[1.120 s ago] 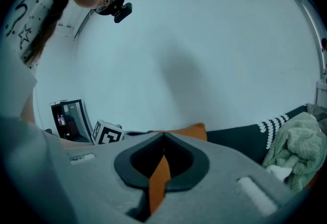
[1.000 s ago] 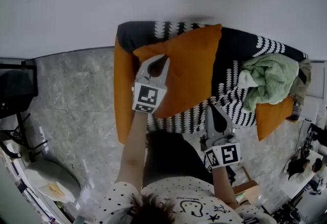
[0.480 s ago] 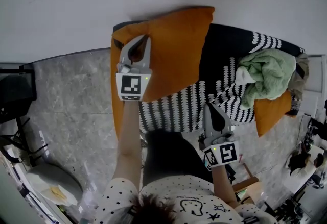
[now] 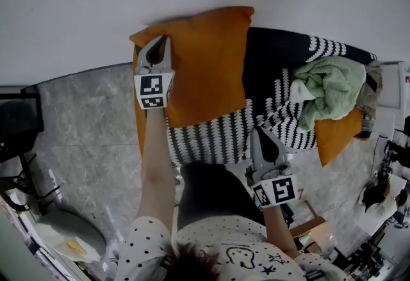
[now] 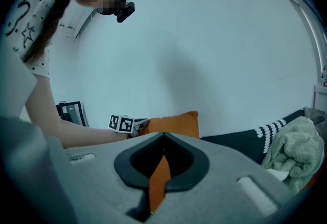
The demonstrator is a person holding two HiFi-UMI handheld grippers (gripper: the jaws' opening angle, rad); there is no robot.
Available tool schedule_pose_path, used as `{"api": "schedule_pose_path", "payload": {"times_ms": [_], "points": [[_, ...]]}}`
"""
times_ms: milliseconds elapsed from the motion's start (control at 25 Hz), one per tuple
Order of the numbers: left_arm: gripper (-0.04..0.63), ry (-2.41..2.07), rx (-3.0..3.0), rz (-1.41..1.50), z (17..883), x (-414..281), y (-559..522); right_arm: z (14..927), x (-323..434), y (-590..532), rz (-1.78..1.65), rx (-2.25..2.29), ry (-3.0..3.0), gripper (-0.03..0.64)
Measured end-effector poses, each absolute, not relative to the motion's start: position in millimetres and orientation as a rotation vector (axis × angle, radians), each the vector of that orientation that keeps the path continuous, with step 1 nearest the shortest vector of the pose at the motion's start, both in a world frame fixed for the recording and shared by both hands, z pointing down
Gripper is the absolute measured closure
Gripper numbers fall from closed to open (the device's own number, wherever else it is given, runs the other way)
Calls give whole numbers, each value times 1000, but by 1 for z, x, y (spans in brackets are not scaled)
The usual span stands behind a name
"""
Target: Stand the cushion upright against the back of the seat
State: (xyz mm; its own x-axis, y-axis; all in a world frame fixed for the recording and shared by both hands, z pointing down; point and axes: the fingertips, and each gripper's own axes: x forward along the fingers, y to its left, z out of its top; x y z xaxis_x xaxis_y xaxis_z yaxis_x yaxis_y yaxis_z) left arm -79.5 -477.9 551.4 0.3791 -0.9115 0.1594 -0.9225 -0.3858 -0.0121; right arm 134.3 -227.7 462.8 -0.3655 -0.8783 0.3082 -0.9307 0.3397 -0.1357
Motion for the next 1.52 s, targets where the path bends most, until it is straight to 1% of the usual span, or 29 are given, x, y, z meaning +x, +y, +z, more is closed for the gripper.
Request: {"api": "schedule_pose_path", "payload": {"times_ms": [360,1160,1520], "points": [[580,-1706,2480,245,563,-83,-492,451,141,-233,420,1679,-2428,621],[561,-1680,2415,298,593,-91,-523,458,131,-240,448,1633,-2445,621],[523,-1665,2417,250,579,-89,-510,453,134,-233,435,1635,-2450,621]]}}
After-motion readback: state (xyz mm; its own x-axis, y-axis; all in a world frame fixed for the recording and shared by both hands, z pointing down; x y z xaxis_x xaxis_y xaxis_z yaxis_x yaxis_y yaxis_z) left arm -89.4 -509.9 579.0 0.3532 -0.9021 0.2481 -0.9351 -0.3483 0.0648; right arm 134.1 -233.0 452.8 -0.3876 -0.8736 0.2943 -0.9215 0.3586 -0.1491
